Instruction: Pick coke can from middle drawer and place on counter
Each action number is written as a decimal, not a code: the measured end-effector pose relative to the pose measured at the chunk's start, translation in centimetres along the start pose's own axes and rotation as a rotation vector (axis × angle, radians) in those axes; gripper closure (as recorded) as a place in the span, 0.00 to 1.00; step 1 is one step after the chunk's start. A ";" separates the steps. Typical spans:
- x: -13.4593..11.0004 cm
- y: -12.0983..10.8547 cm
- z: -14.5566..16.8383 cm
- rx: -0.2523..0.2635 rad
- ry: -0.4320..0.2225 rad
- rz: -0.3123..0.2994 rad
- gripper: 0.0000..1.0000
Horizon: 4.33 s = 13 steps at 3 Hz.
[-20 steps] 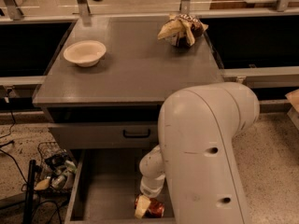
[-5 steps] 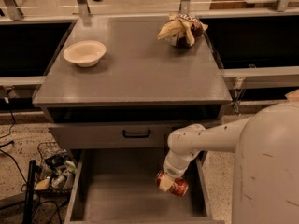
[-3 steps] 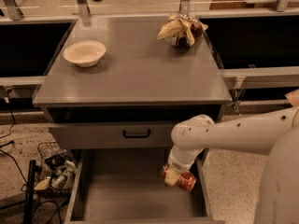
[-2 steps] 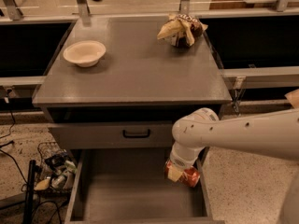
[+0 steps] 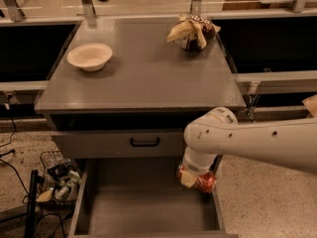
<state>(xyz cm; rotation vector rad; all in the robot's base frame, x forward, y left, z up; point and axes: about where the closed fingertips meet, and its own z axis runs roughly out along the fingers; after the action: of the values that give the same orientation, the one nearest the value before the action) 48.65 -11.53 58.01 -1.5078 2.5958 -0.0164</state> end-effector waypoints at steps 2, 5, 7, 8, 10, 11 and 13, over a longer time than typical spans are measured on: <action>0.3 -0.6 -0.1 0.001 0.005 0.020 1.00; 1.0 -3.4 -13.7 0.264 -0.062 0.010 1.00; 2.2 -4.1 -17.0 0.354 -0.081 0.039 1.00; 0.5 -5.3 -18.5 0.403 -0.095 0.030 1.00; -1.8 -6.5 -21.7 0.476 -0.124 -0.027 1.00; -1.9 -6.6 -21.9 0.477 -0.128 -0.027 1.00; -0.9 -7.8 -26.1 0.536 -0.140 -0.027 1.00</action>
Offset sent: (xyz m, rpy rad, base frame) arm 0.0201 -0.0317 0.0876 -0.0442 -0.1571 -0.0486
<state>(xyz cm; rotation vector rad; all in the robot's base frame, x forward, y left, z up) 52.58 -16.18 84.55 -1.2881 2.2130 -0.5416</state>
